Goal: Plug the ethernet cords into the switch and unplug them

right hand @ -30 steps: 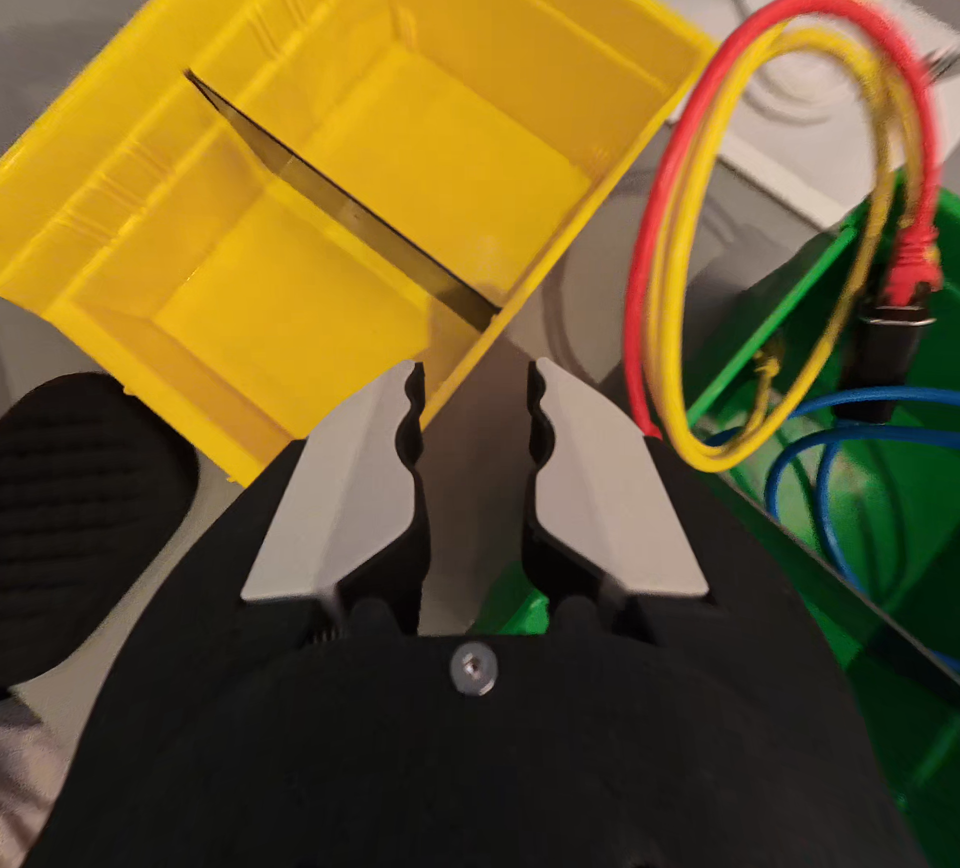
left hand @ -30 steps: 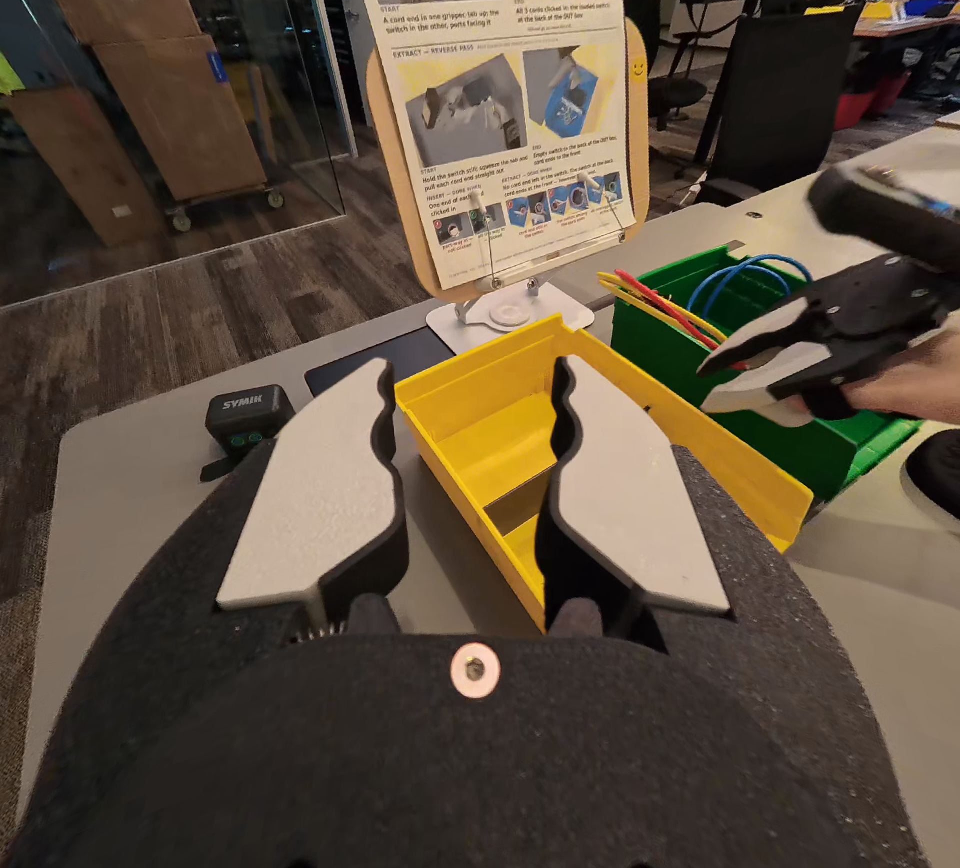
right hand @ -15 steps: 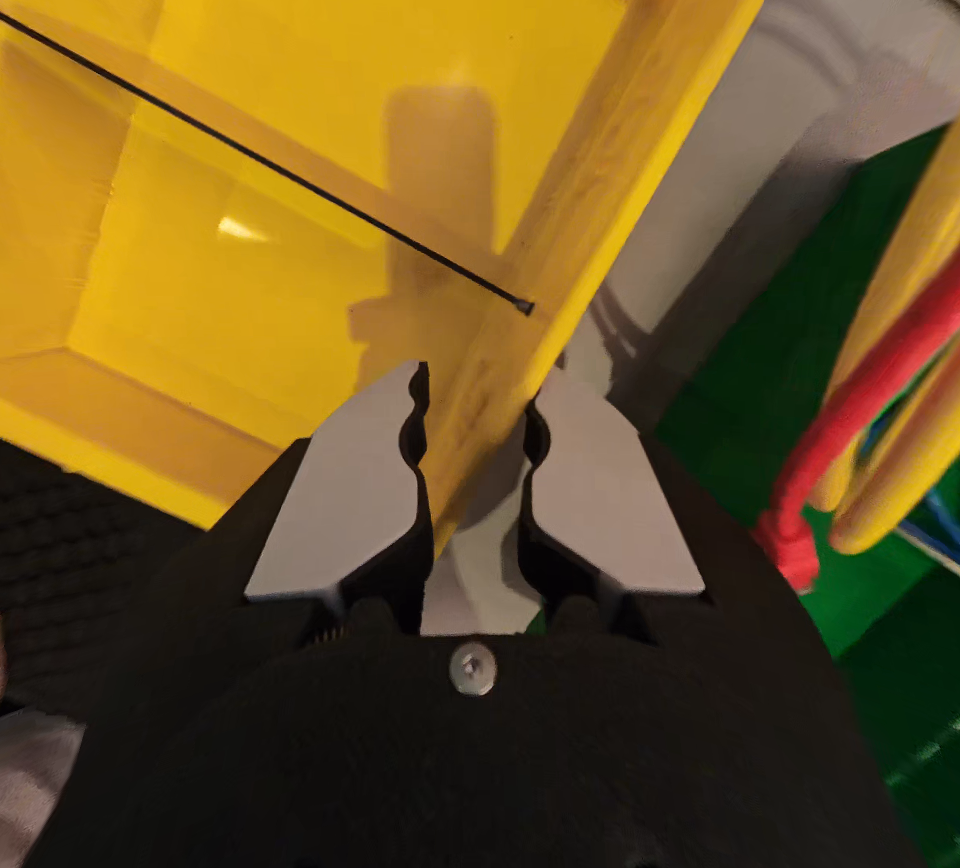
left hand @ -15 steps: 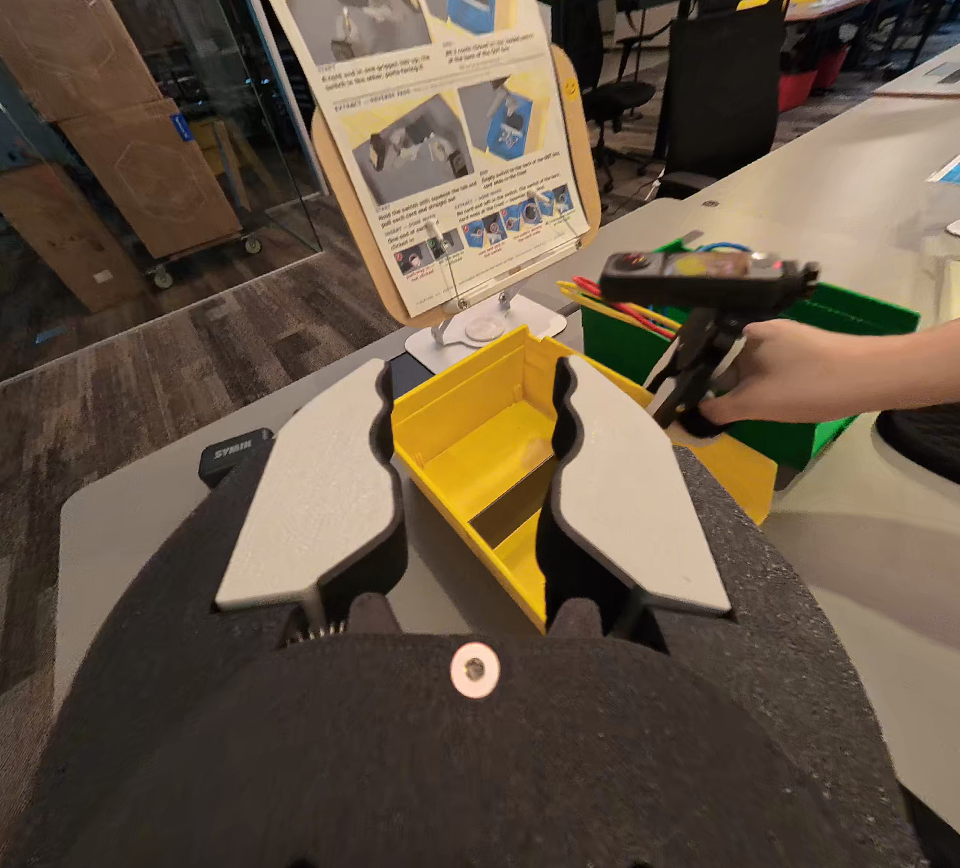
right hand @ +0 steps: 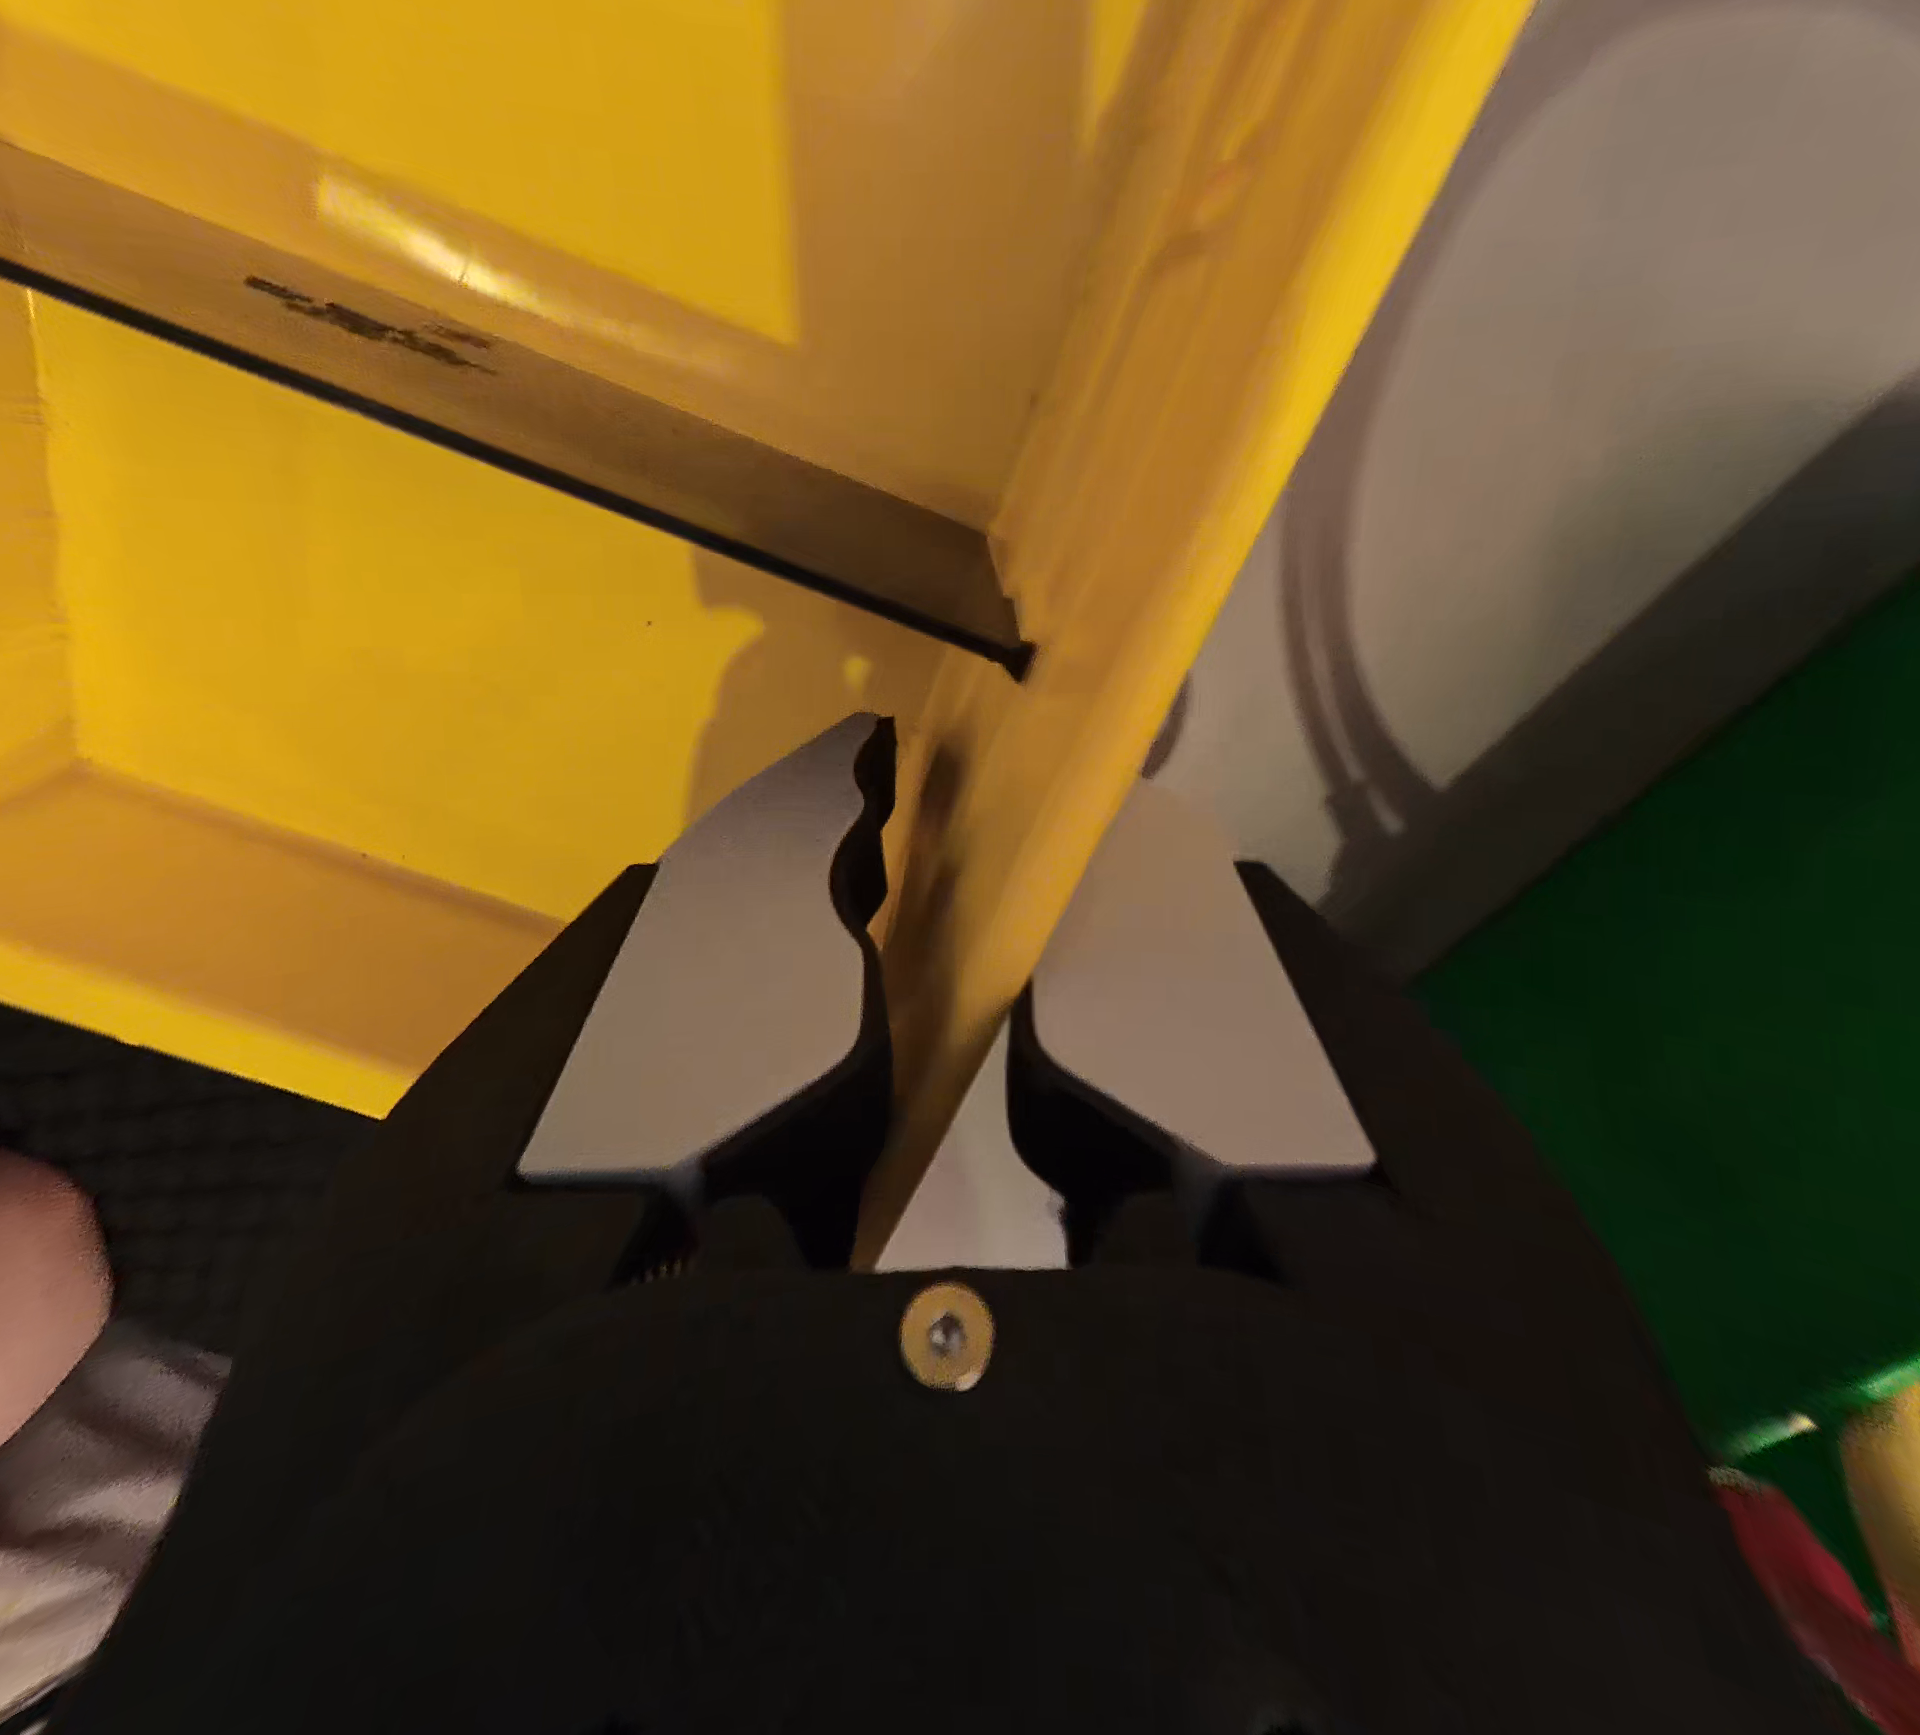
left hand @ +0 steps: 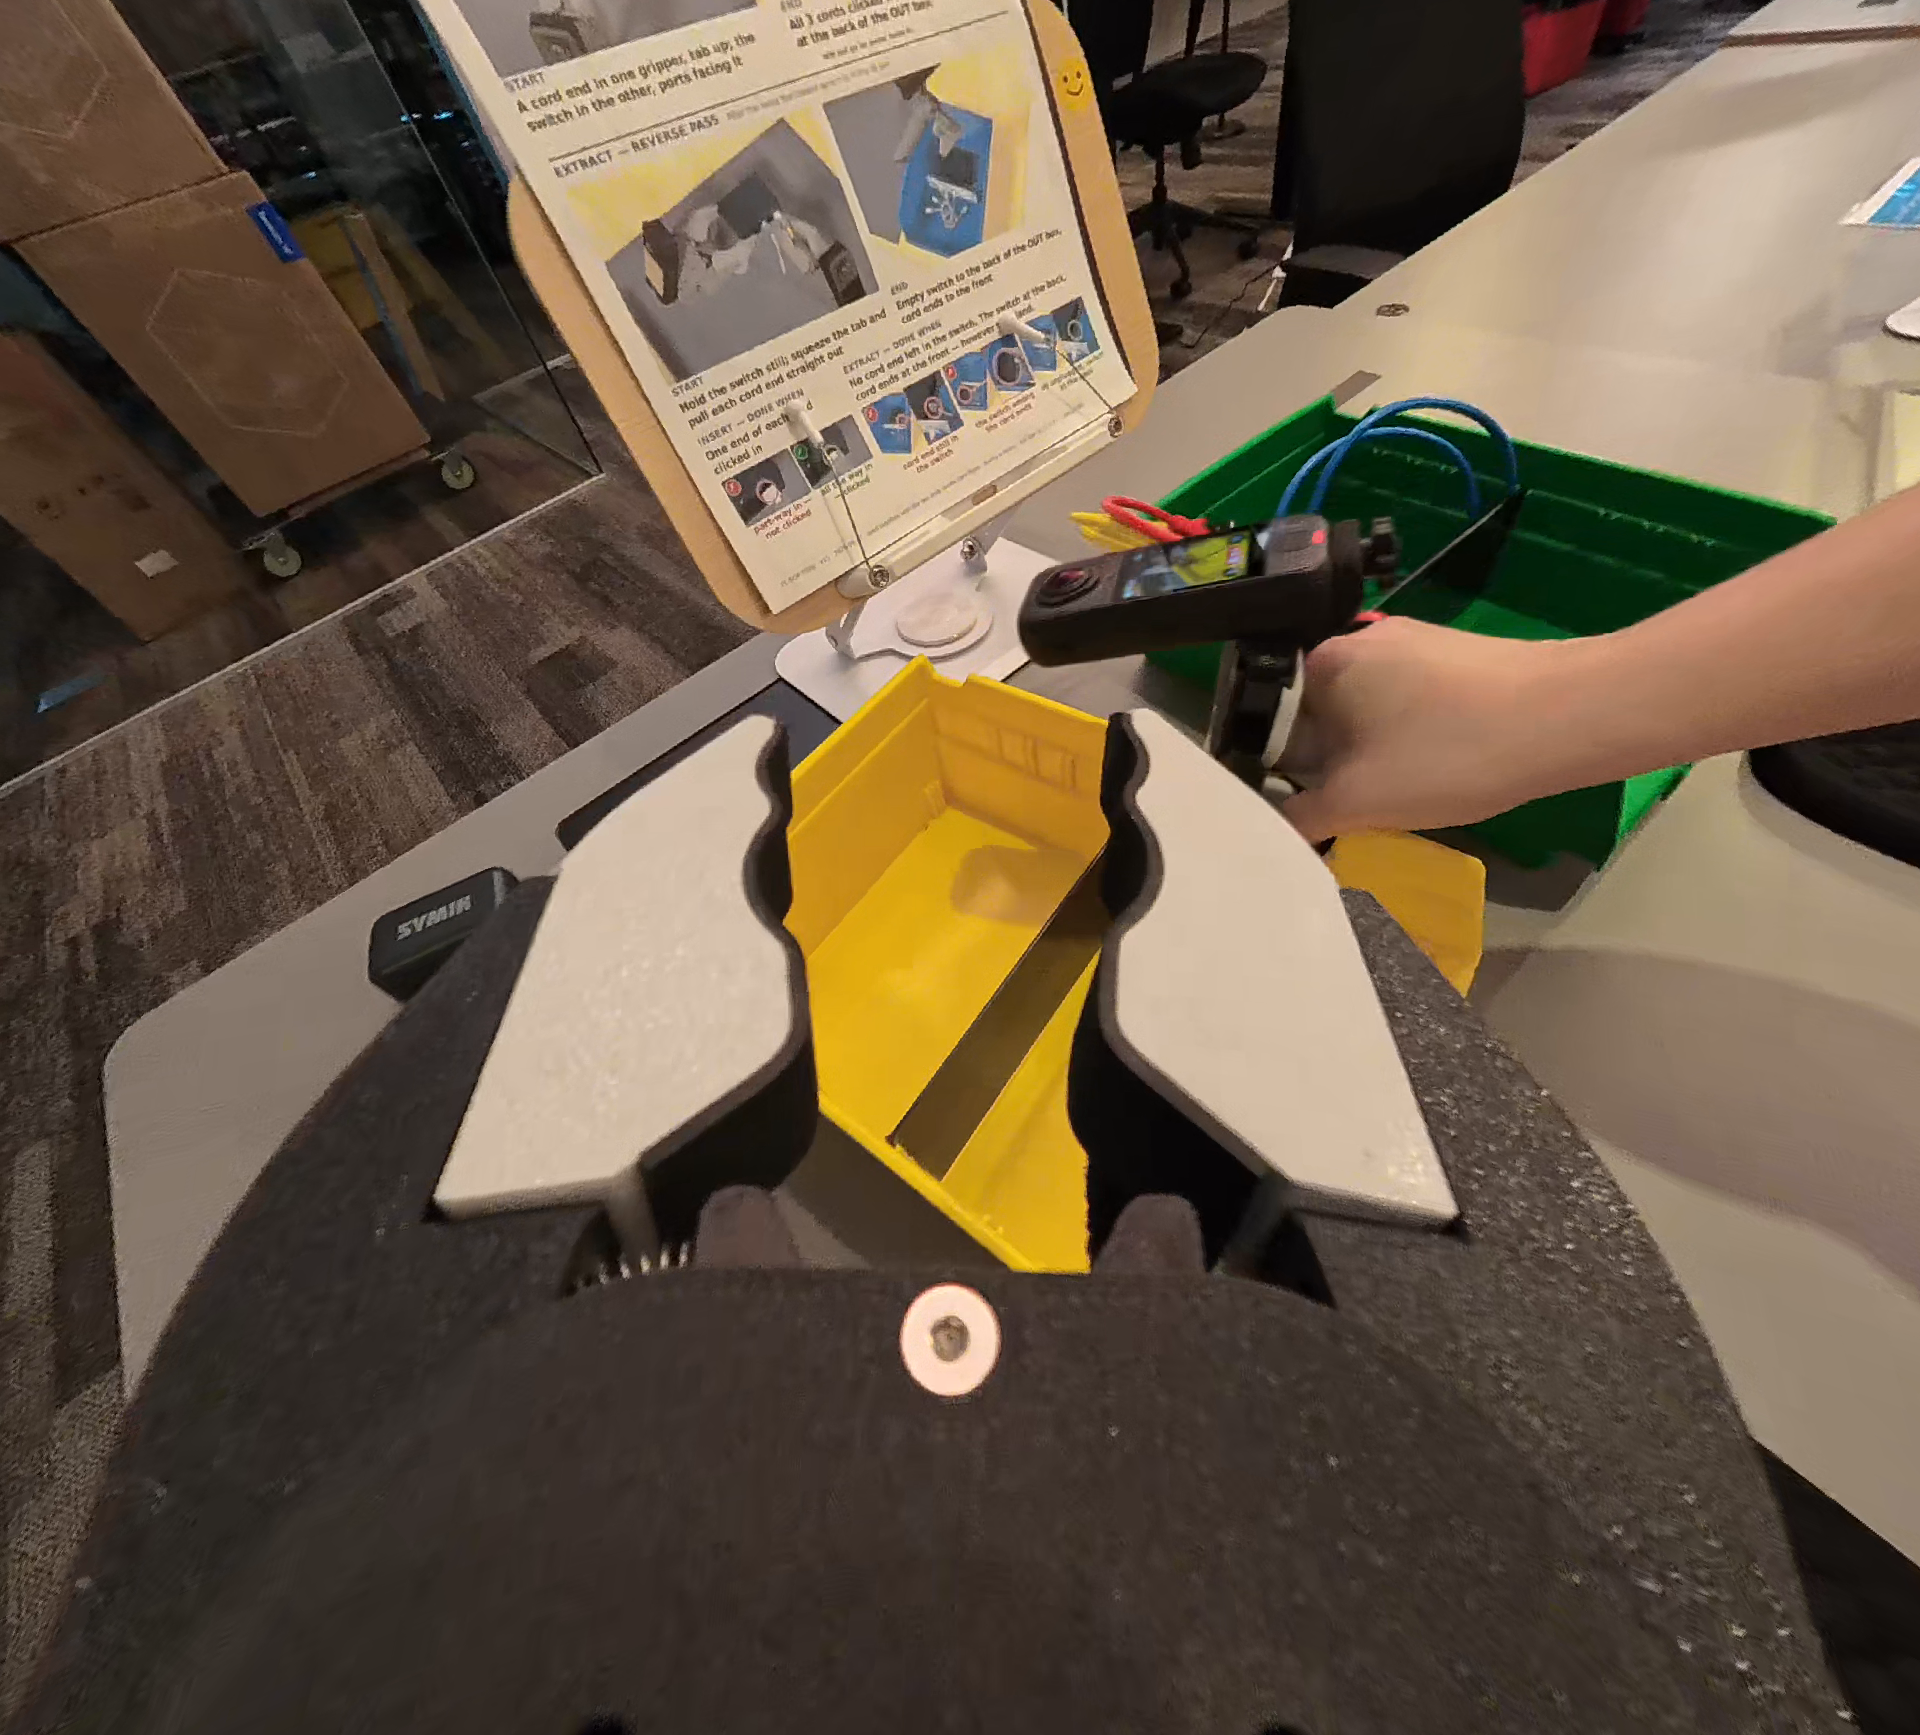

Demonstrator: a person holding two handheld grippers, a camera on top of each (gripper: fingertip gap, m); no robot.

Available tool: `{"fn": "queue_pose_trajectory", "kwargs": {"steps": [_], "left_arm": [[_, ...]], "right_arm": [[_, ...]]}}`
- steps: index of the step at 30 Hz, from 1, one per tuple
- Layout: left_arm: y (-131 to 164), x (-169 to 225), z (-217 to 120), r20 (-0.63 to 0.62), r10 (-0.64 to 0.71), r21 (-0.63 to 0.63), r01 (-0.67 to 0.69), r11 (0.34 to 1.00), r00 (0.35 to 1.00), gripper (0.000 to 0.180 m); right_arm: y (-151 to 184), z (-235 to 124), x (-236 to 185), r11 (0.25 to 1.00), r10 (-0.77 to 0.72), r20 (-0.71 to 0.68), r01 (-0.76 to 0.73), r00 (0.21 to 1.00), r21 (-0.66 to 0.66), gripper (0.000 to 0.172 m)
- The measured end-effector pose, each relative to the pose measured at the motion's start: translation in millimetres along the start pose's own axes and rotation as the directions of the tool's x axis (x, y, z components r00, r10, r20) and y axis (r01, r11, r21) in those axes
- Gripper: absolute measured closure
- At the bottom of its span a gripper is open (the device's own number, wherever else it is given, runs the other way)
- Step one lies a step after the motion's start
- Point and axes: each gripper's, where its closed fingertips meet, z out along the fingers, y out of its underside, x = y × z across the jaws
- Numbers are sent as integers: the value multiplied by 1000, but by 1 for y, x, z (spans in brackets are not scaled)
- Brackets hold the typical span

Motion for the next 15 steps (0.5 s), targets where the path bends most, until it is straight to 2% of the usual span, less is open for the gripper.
{"fn": "queue_pose_trajectory", "kwargs": {"steps": [3,8,15], "left_arm": [[-2,4,4,-12,9,-5,-9,1000,1000,125],[-3,6,4,28,40,-30,-39,999,999,127],[-38,34,-28,91,-19,53,14,999,996,130]], "right_arm": [[-4,1,1,999,23,52,-21,998,-30,160],[-2,-3,3,997,0,69,6,998,-79,166],[-14,-35,-25,986,-65,128,84,990,-142,167]]}}
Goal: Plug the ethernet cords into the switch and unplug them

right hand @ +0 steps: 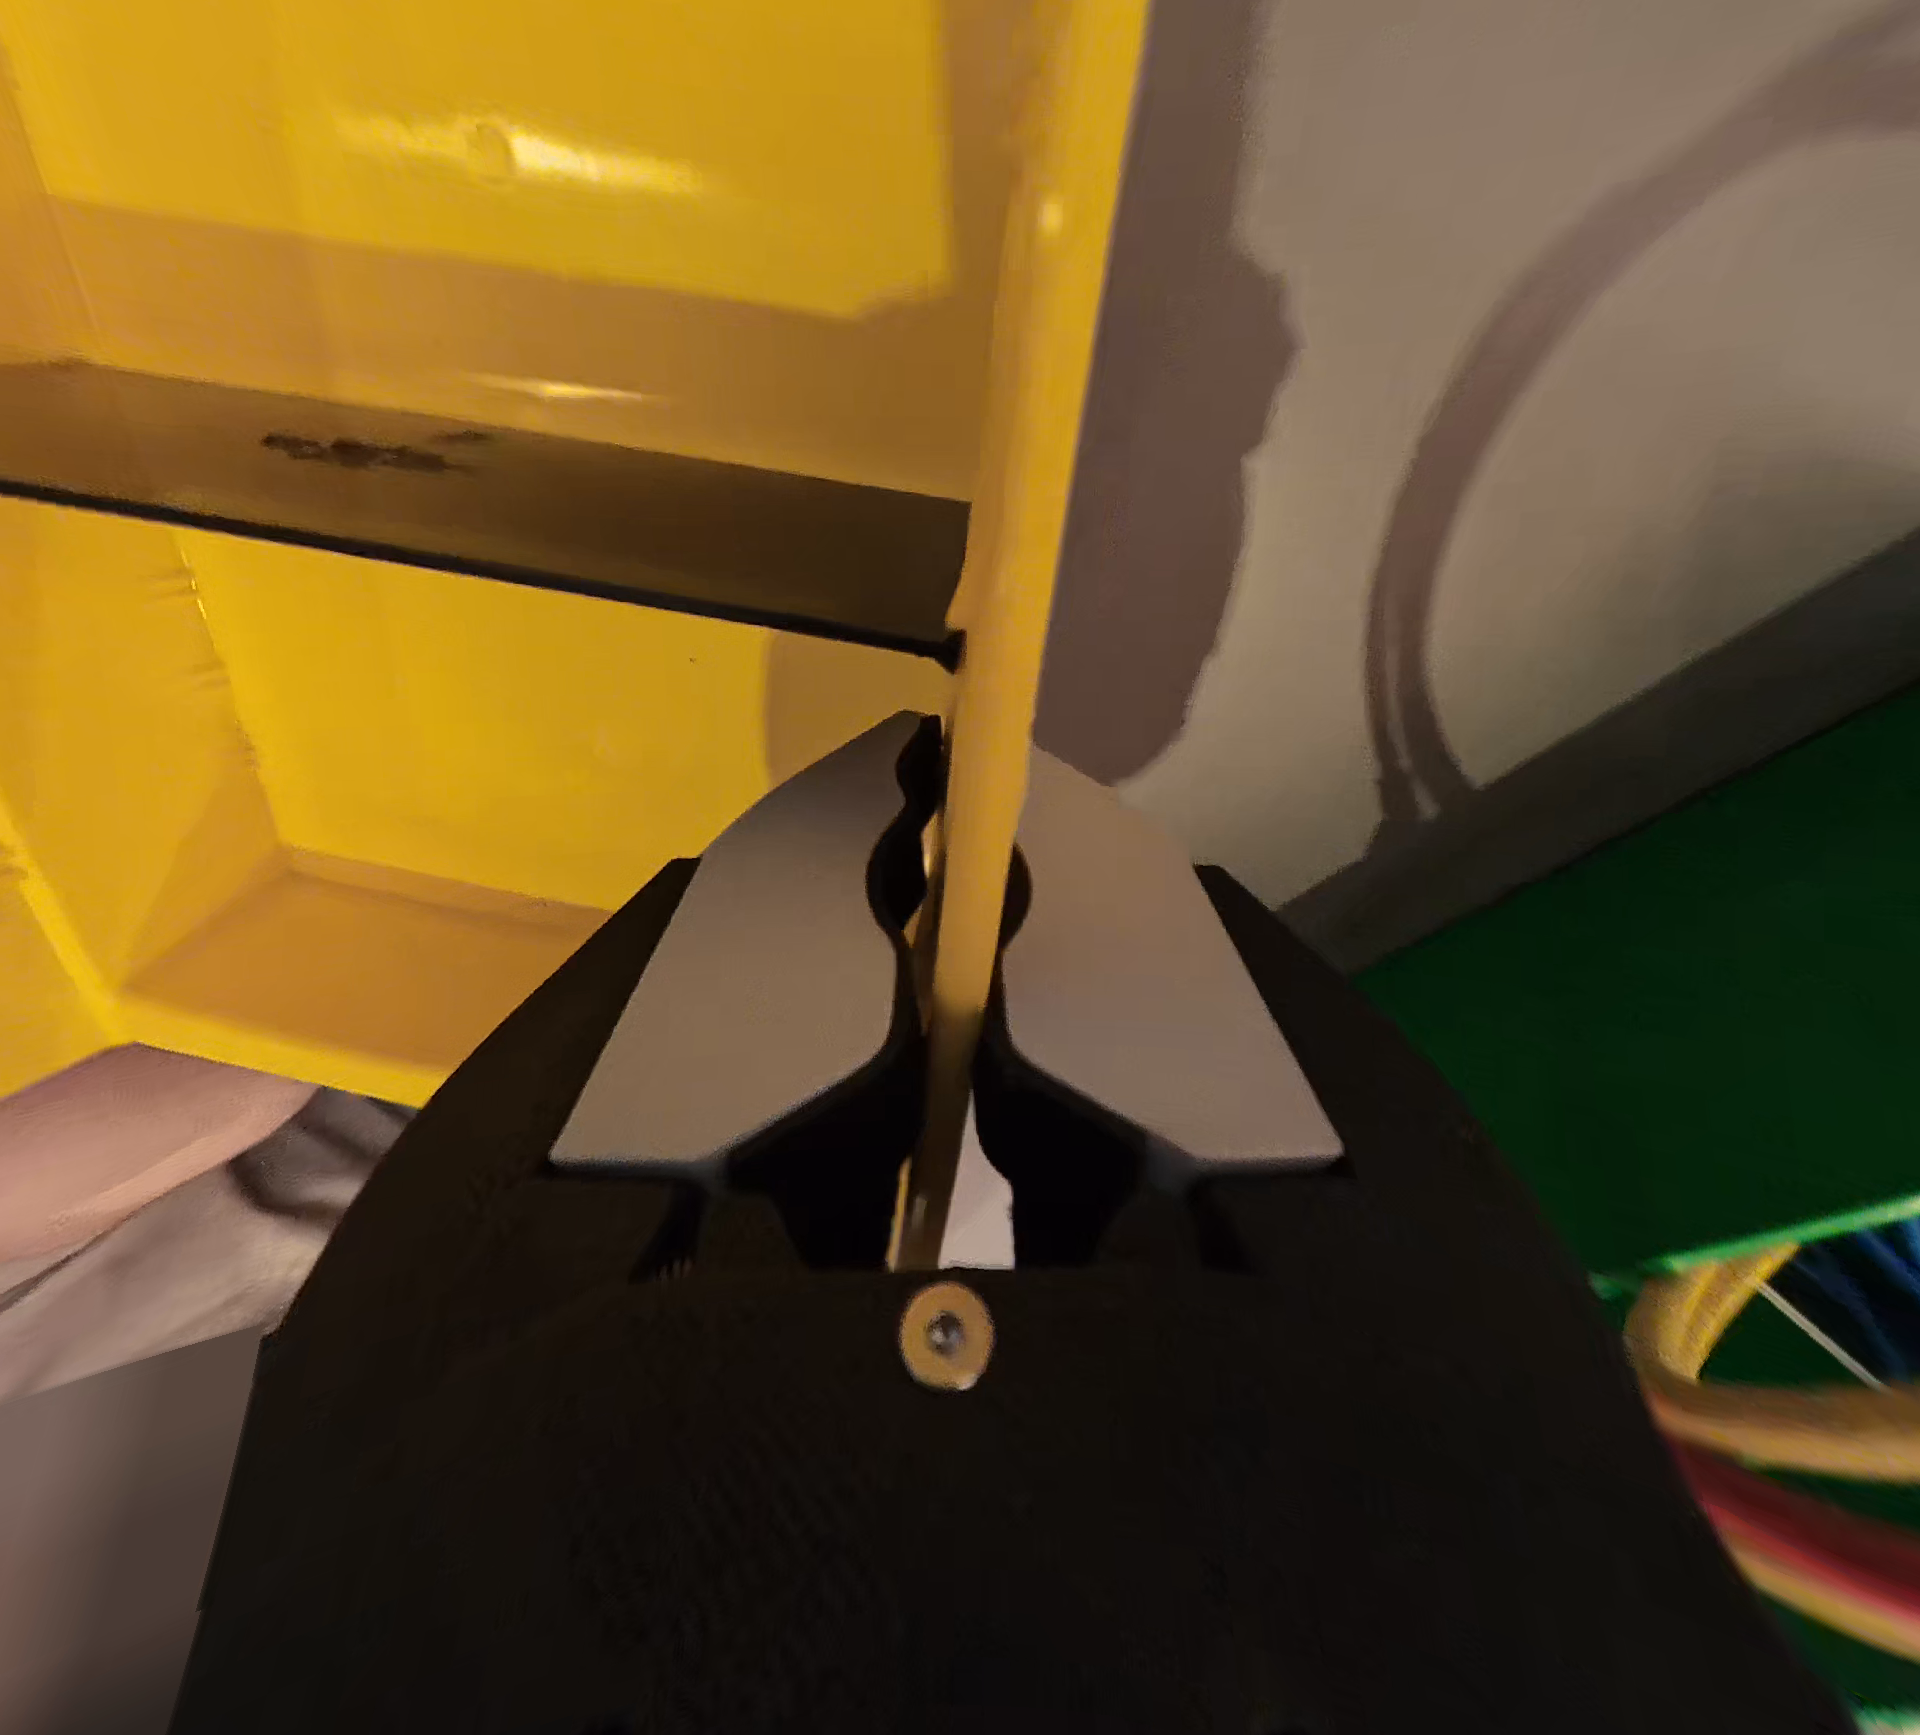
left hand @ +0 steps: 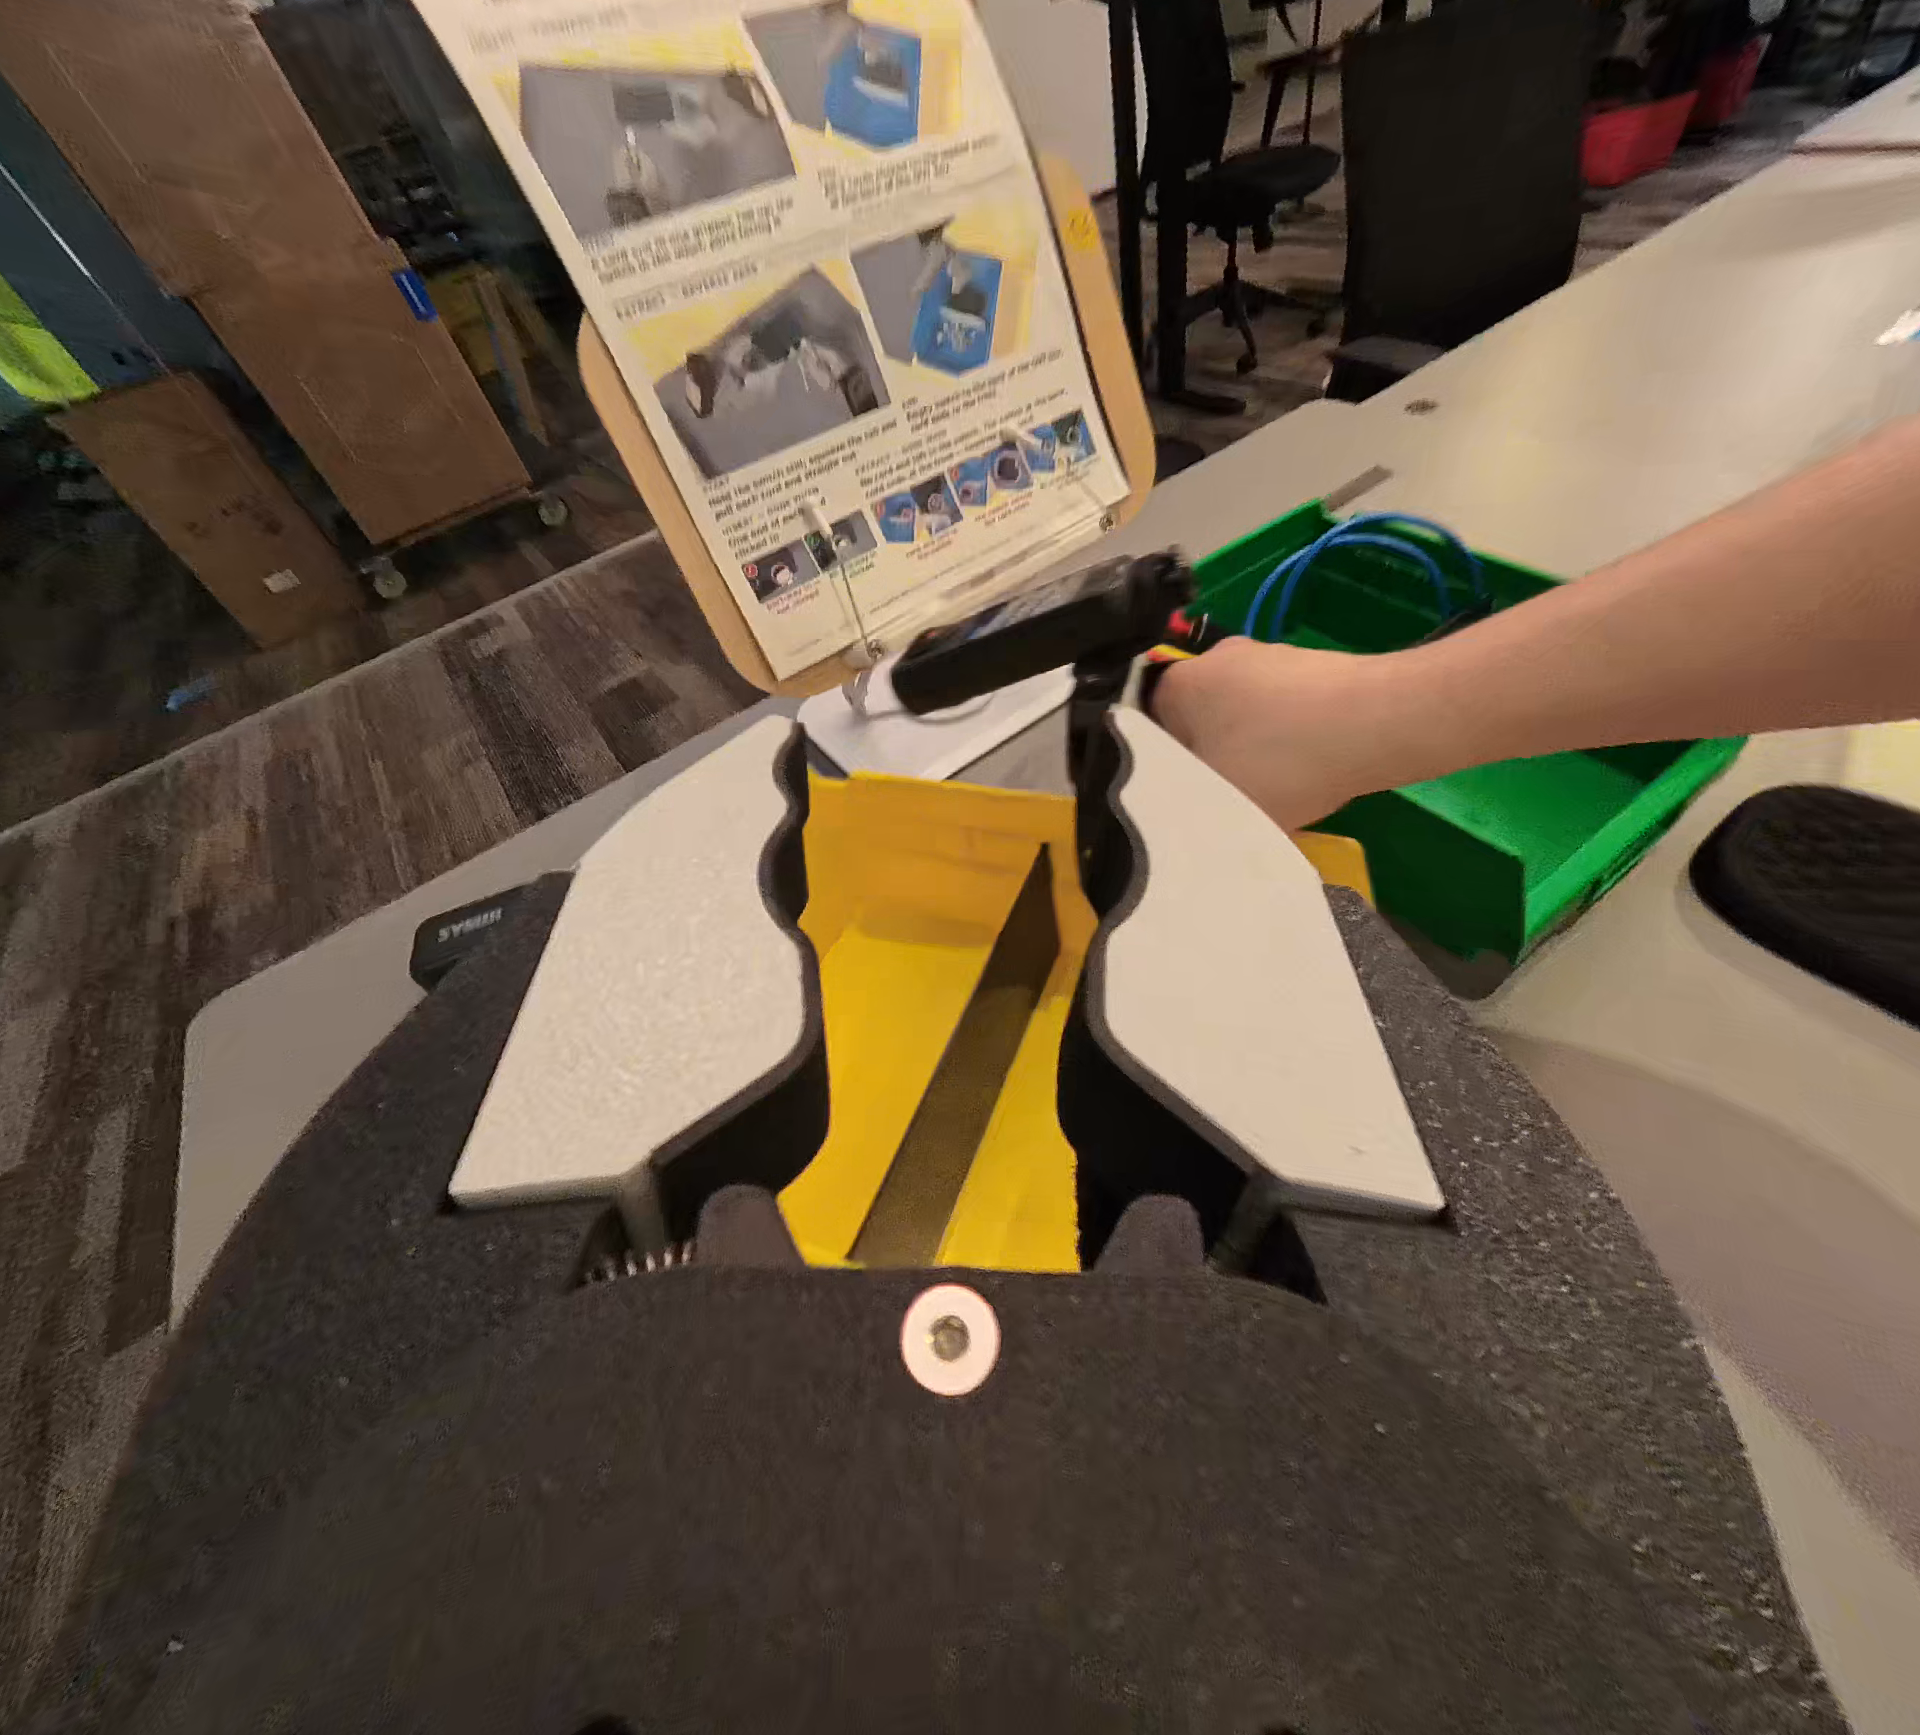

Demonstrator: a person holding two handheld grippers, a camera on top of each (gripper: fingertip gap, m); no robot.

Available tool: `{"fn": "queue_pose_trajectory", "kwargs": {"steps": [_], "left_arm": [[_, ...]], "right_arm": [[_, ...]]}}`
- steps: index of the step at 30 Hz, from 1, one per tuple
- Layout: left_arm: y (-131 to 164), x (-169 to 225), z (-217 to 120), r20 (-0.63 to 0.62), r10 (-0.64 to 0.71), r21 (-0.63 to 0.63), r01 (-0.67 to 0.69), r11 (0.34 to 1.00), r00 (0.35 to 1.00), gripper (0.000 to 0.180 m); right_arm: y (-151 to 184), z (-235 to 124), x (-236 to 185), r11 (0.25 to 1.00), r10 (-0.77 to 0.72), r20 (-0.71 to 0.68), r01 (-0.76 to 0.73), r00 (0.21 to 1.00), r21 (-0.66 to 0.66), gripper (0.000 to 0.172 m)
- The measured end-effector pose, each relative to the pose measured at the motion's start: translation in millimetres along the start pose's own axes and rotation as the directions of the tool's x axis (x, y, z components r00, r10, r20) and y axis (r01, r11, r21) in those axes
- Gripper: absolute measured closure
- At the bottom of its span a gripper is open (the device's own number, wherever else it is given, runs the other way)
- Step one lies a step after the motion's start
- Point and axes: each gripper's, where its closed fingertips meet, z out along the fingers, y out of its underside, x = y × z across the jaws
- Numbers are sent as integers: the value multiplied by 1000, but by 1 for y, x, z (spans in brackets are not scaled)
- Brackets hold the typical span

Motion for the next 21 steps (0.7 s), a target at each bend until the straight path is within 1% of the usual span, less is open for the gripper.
{"fn": "queue_pose_trajectory", "kwargs": {"steps": [3,6,9,12,14,15,17,19,21], "left_arm": [[-25,23,-32,15,-12,107,10,994,1000,128],[-51,43,-77,22,-26,274,19,961,999,128],[-67,54,-121,34,-39,425,20,905,999,129],[-69,56,-144,51,-48,481,18,877,998,128],[-67,51,-146,58,-59,480,23,877,997,130],[-65,51,-143,38,-56,465,31,885,998,136],[-59,58,-128,-69,-31,414,57,909,997,138],[-52,63,-103,-158,-16,335,69,940,987,139],[-40,64,-66,-212,-35,216,81,973,977,139]], "right_arm": [[-8,-32,-20,996,-88,-12,88,996,-14,167],[-4,-74,-31,988,-157,-36,156,987,-18,167],[18,-119,-25,986,-168,-50,167,985,-20,167],[58,-166,4,991,-132,-71,133,989,-3,167],[94,-197,35,997,-71,-78,73,994,28,167],[114,-211,54,998,-31,-79,35,996,53,167],[157,-234,94,992,62,-65,-54,996,117,167],[204,-245,138,968,168,-19,-162,986,193,167],[251,-243,183,922,282,48,-285,958,263,166]]}}
